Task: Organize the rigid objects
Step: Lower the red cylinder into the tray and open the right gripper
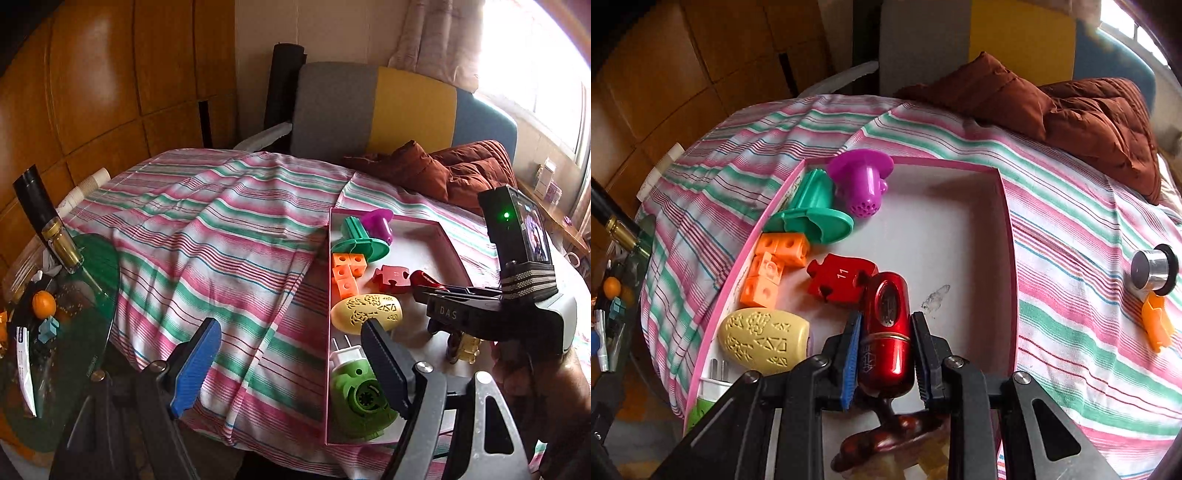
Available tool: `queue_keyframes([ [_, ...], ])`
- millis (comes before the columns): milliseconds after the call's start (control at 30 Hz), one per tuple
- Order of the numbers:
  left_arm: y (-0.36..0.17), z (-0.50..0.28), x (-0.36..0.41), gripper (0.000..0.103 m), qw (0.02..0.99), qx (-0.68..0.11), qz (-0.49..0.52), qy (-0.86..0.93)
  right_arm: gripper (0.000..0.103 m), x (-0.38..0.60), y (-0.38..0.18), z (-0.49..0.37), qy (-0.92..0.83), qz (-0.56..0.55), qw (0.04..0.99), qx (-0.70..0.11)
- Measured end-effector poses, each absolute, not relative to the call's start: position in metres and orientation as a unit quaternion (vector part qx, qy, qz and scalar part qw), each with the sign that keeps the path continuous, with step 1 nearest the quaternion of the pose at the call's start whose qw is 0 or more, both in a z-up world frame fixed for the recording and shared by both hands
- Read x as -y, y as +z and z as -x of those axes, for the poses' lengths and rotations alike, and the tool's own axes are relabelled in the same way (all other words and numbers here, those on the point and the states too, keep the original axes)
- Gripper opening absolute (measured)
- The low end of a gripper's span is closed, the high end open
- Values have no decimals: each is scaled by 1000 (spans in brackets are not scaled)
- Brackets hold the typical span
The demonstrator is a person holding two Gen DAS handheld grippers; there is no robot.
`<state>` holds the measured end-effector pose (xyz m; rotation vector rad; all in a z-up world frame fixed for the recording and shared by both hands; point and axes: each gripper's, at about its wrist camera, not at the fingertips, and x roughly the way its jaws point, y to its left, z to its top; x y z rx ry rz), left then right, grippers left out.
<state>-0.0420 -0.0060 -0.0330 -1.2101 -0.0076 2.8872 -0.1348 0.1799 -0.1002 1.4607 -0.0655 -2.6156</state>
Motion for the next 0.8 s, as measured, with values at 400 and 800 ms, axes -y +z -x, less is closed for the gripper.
queue_keyframes([
  [400,-28,37,2,80,8,-2,381,925,39,-190,-75,116,-891,-447,67,32],
  [800,-26,32,-4,80,15,-10,376,926,45,-220,-54,85,-908,-413,46,48],
])
